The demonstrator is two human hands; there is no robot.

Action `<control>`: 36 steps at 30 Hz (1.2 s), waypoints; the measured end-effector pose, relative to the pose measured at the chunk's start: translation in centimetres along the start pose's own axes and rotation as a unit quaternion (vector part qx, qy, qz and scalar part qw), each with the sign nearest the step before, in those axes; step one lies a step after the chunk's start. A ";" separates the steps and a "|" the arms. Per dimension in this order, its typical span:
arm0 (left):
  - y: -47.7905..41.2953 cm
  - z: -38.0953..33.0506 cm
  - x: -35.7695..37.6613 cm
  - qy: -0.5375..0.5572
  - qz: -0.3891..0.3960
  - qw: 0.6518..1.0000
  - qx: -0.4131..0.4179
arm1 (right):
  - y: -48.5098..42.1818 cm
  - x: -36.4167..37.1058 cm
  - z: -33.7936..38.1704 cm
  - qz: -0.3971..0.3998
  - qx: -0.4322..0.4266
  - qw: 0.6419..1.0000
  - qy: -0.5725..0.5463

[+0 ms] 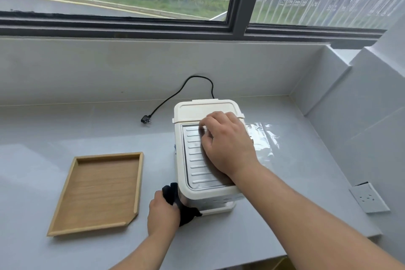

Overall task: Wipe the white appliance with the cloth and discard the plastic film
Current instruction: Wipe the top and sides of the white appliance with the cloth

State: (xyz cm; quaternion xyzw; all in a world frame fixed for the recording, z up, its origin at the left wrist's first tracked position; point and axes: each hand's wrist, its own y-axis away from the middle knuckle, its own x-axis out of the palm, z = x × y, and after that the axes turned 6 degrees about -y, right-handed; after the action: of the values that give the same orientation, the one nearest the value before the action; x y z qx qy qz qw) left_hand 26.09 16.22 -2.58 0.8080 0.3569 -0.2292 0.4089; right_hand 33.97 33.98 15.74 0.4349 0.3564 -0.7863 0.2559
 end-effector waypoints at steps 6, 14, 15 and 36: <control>3.2 1.4 1.6 0.101 0.075 0.989 -0.078 | 0.4 -0.5 0.1 0.063 0.025 0.998 -0.004; 5.7 -3.3 4.5 0.197 0.183 0.950 -0.157 | 0.3 -0.4 -0.4 0.191 0.022 0.981 0.027; 5.8 -4.0 5.0 0.210 0.201 0.943 -0.161 | 0.5 -0.5 -0.4 0.191 0.021 0.981 0.025; 7.6 -13.0 12.2 0.261 0.305 0.911 -0.089 | 19.9 0.9 -13.0 0.195 0.412 0.863 -0.219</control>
State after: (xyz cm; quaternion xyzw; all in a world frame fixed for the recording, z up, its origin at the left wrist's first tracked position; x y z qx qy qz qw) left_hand 40.74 28.64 0.38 0.8688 0.2057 0.1589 0.4214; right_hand 54.26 31.85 3.49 0.3780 -0.1570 -0.8707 0.2728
